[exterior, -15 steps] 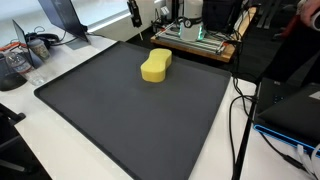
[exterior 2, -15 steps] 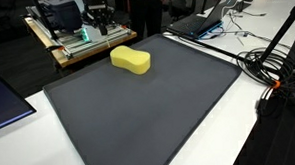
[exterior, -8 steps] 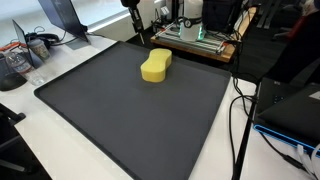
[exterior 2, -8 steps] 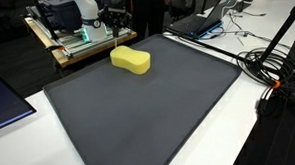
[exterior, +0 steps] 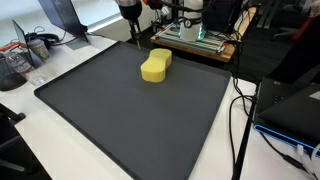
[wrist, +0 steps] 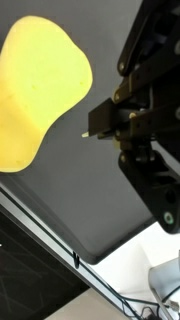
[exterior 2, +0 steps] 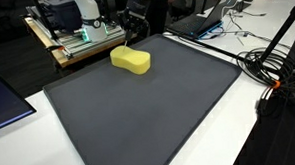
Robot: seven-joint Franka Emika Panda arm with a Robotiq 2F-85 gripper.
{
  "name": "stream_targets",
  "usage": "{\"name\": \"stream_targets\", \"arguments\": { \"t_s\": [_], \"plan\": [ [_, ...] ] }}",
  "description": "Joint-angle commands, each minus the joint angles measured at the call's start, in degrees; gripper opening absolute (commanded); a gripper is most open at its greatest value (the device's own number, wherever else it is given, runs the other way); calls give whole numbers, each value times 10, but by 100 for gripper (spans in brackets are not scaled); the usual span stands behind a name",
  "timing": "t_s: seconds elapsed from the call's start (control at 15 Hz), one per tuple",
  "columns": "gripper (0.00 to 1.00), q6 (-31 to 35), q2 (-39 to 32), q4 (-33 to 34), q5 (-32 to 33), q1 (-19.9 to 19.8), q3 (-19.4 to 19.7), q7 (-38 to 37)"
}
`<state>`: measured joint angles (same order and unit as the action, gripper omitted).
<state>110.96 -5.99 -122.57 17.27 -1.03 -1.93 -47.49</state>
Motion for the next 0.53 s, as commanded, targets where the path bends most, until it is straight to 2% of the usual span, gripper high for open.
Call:
{"name": "stream_targets", "arguments": {
  "t_s": [0.0, 0.13, 0.2, 0.47],
  "plan": [
    [3, -62, -72, 82, 43, 41, 2, -50],
    [3, -96, -100, 110, 94, 73, 2, -91],
    [12, -55, -62, 66, 51, 54, 8, -51],
    [12, -80, -97, 98, 79, 80, 7, -83]
  ]
}}
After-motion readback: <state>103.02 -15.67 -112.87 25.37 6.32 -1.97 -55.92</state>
